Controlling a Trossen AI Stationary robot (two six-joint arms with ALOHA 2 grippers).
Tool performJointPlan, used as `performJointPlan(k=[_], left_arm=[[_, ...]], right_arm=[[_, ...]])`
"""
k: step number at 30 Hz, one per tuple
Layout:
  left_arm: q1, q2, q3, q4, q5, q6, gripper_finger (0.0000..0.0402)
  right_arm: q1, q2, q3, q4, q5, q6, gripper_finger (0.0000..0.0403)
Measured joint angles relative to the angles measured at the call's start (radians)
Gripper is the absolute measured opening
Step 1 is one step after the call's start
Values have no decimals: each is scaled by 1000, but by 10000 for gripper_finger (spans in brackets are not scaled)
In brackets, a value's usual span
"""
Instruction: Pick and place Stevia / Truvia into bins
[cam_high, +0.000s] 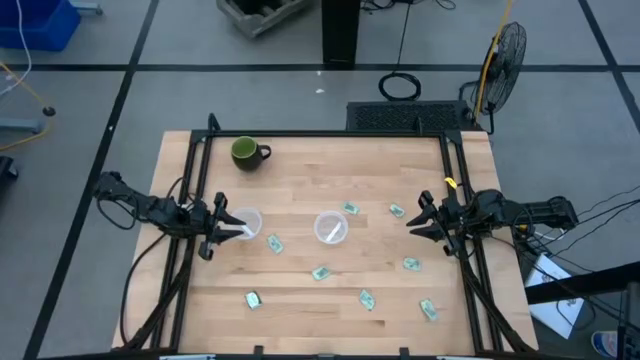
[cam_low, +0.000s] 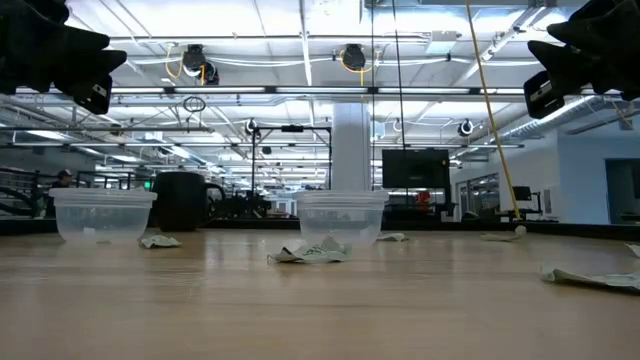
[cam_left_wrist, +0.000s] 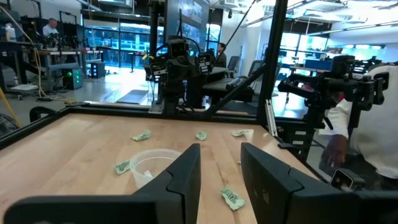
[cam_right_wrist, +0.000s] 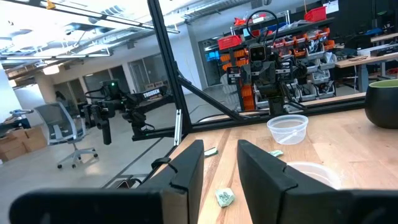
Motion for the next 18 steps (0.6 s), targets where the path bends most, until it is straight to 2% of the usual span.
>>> performJointPlan(k=[18], left_arm=[[0,0,0,0,0,0,118]], right_arm=[[0,0,0,14,0,-29,91]])
